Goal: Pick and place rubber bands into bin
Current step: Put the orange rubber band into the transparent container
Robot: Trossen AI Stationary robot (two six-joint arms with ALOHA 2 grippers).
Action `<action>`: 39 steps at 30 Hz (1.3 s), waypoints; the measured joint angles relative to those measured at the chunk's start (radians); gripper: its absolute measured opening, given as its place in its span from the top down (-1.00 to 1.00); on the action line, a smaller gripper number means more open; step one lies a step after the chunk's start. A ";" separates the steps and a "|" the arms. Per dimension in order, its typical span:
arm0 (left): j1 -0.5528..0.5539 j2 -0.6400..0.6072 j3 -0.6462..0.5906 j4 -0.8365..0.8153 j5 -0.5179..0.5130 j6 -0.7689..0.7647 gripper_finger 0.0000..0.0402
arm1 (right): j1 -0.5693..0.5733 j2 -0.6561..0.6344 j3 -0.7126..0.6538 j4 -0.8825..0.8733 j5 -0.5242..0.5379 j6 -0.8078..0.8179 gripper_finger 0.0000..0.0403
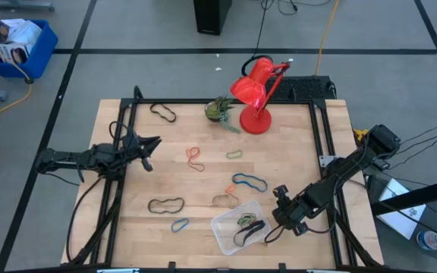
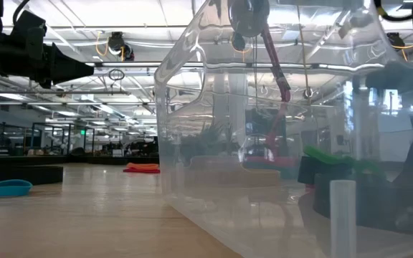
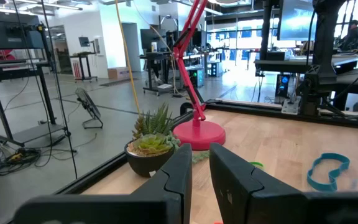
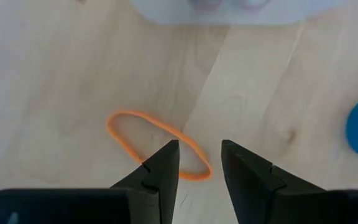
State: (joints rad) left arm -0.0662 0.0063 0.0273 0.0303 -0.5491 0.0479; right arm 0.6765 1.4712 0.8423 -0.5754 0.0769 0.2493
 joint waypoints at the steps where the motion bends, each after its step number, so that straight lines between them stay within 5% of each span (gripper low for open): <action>1: 0.000 0.000 0.000 0.000 0.000 0.000 0.69 | 0.000 0.000 -0.019 0.022 0.000 0.000 0.43; 12: 0.000 0.000 0.000 0.000 0.000 0.000 0.69 | 0.000 -0.002 -0.132 0.121 0.000 0.001 0.46; 22: 0.000 0.000 0.000 0.000 0.000 0.000 0.69 | 0.000 -0.004 -0.160 0.137 0.000 0.069 0.95; 28: 0.000 0.000 0.000 0.000 0.000 0.000 0.69 | 0.000 -0.012 -0.170 0.168 0.000 0.219 0.99; 39: 0.000 0.000 0.000 0.000 0.000 0.000 0.69 | 0.006 -0.271 -0.175 0.179 0.059 0.383 1.00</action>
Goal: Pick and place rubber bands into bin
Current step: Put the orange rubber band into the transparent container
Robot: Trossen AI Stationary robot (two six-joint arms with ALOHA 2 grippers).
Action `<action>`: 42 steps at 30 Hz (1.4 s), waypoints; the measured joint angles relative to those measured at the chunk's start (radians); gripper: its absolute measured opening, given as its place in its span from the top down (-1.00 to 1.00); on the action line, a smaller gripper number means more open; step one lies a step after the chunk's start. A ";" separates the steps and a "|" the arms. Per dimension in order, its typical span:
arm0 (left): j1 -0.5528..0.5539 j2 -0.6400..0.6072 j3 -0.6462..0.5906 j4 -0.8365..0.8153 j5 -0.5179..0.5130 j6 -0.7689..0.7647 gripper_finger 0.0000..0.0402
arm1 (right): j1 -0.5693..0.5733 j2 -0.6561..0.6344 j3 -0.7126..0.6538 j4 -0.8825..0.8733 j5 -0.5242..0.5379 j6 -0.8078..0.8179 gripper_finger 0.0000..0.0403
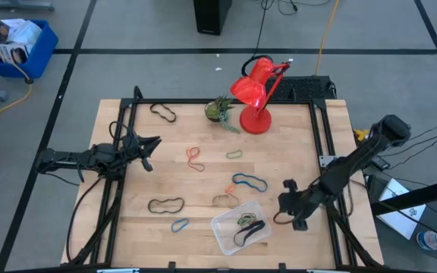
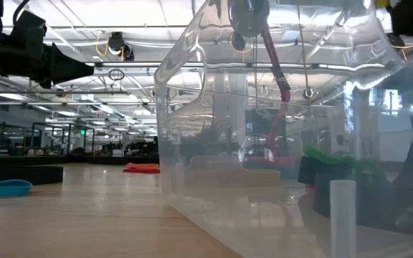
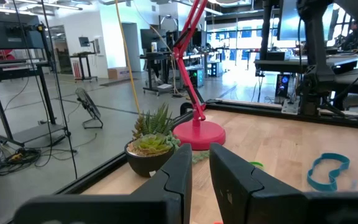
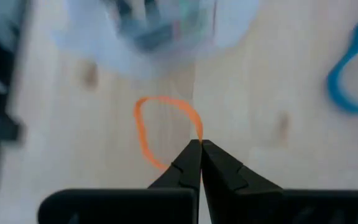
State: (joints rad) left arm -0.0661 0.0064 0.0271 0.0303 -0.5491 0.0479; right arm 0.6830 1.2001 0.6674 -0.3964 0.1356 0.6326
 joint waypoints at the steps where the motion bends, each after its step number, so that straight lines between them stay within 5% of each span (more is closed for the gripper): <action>1: 0.000 0.000 0.000 0.000 0.000 0.000 0.69 | 0.000 -0.032 0.000 0.003 0.026 0.011 1.00; 8: 0.000 0.000 0.000 0.000 0.000 0.000 0.69 | 0.000 -0.253 0.000 0.046 0.314 -0.012 1.00; 14: 0.000 0.000 0.000 0.000 0.000 0.000 0.69 | -0.018 -0.364 0.001 0.296 0.542 -0.173 1.00; 19: 0.000 0.000 0.000 0.000 0.000 0.000 0.69 | -0.050 -0.370 0.016 0.566 0.540 -0.436 1.00; 22: 0.000 0.000 0.000 0.000 0.000 0.000 0.69 | -0.067 -0.329 0.083 0.582 0.493 -0.514 1.00; 30: 0.000 0.000 0.000 0.000 0.000 0.000 0.69 | -0.096 -0.042 0.424 0.245 0.423 -0.593 1.00; 35: 0.000 0.000 0.000 0.000 0.000 0.000 0.69 | -0.130 0.183 0.628 0.029 0.273 -0.595 1.00; 42: 0.000 0.000 0.000 0.000 0.000 0.000 0.69 | -0.160 0.385 0.684 -0.019 0.119 -0.588 1.00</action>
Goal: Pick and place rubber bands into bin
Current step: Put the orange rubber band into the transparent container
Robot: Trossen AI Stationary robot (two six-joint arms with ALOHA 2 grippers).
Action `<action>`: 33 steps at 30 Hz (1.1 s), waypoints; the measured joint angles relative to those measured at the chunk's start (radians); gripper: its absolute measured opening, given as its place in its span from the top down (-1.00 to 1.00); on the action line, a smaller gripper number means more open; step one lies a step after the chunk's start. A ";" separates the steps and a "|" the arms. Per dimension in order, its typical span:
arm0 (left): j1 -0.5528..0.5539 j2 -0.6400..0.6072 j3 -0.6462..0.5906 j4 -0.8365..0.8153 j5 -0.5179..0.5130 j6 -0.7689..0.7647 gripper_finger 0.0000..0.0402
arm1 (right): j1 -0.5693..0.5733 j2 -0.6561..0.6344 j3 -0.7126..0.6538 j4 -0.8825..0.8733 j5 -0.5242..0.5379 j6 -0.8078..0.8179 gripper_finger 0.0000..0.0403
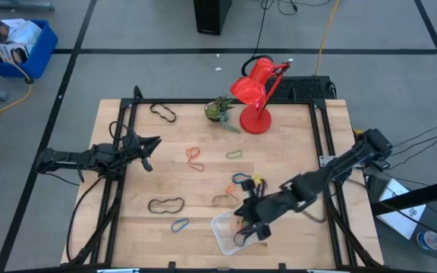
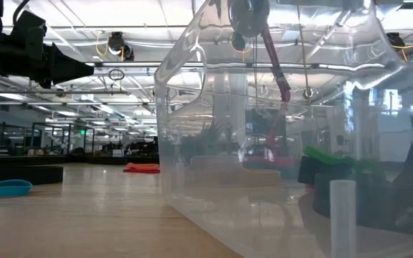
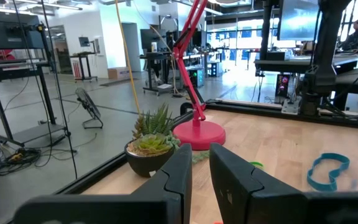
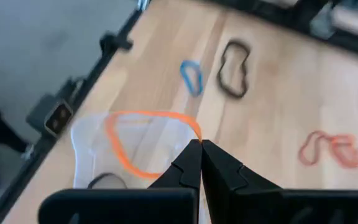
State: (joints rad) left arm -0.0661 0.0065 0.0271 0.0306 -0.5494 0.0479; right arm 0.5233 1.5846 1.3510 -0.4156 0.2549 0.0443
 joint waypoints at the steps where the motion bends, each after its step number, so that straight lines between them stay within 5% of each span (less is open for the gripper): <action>1: 0.000 0.000 0.000 0.000 0.000 0.000 0.69 | -0.001 0.021 0.000 0.000 -0.004 0.009 1.00; 18: 0.000 0.000 0.000 0.000 0.000 0.000 0.69 | -0.005 0.324 0.000 0.037 -0.028 0.041 1.00; 33: 0.000 0.000 0.000 0.000 0.000 0.000 0.69 | -0.005 0.342 0.000 0.036 -0.076 0.046 0.79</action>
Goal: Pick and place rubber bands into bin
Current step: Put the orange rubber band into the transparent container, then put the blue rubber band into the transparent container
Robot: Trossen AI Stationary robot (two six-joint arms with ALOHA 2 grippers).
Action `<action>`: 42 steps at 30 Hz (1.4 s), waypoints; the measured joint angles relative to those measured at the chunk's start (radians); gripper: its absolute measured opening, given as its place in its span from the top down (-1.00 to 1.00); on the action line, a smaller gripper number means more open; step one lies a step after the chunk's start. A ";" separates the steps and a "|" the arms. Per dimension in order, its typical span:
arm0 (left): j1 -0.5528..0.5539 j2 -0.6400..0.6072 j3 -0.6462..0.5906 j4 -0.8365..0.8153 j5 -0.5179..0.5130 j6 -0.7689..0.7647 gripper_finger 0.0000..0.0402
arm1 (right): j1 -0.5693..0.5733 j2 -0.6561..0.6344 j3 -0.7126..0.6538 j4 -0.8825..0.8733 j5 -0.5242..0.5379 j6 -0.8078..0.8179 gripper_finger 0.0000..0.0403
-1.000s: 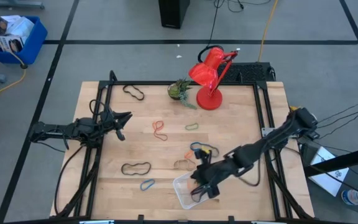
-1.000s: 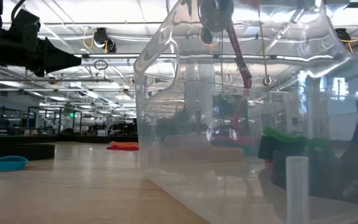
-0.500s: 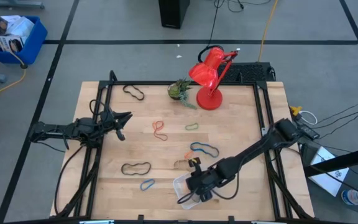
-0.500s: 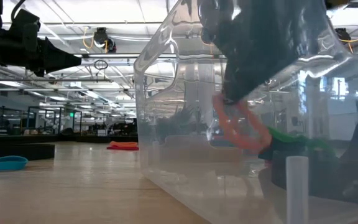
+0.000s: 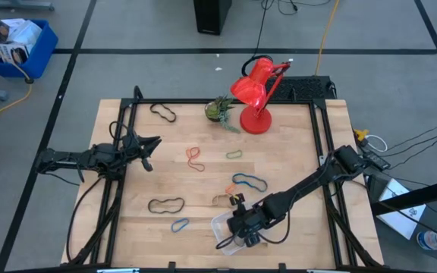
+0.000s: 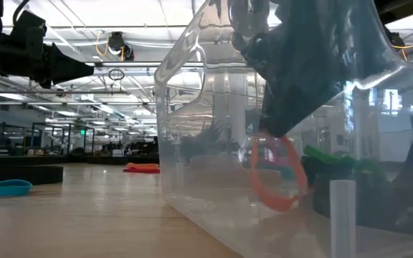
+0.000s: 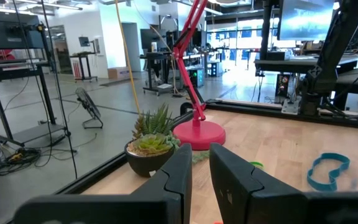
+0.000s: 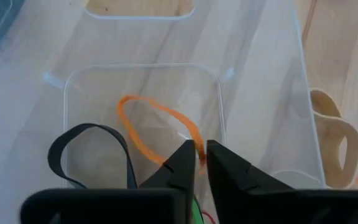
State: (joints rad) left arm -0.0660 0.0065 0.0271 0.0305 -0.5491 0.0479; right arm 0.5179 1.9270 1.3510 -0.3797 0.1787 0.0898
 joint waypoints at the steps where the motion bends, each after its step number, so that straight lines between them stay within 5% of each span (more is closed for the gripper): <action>1: 0.000 0.000 0.000 0.000 0.000 0.000 0.69 | 0.000 0.000 0.000 0.000 0.000 0.001 0.74; 8: 0.000 0.000 0.000 0.000 0.000 0.000 0.69 | -0.001 -0.030 0.000 -0.053 0.001 0.000 0.41; 13: 0.000 0.000 0.000 0.000 0.000 0.000 0.69 | -0.019 -0.175 0.000 -0.179 0.004 0.025 0.30; 23: 0.000 0.000 0.000 0.000 0.000 0.000 0.69 | -0.049 -0.492 0.000 -0.272 0.010 0.016 0.31; 26: 0.000 0.000 0.000 0.000 0.000 0.000 0.69 | -0.051 -0.544 0.000 -0.321 0.103 0.010 0.33; 30: 0.000 0.000 0.000 0.000 0.000 0.000 0.69 | -0.069 -0.575 0.000 -0.417 0.243 0.051 0.35; 36: 0.000 0.000 0.000 0.000 0.000 0.000 0.69 | -0.141 -0.563 -0.053 -0.447 0.224 0.084 0.35; 42: 0.000 0.000 0.000 0.000 0.000 0.000 0.69 | -0.227 -0.558 -0.255 -0.303 0.151 0.082 0.36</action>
State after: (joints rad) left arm -0.0662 0.0067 0.0269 0.0303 -0.5490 0.0479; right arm 0.2906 1.3686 1.0962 -0.6822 0.3293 0.1715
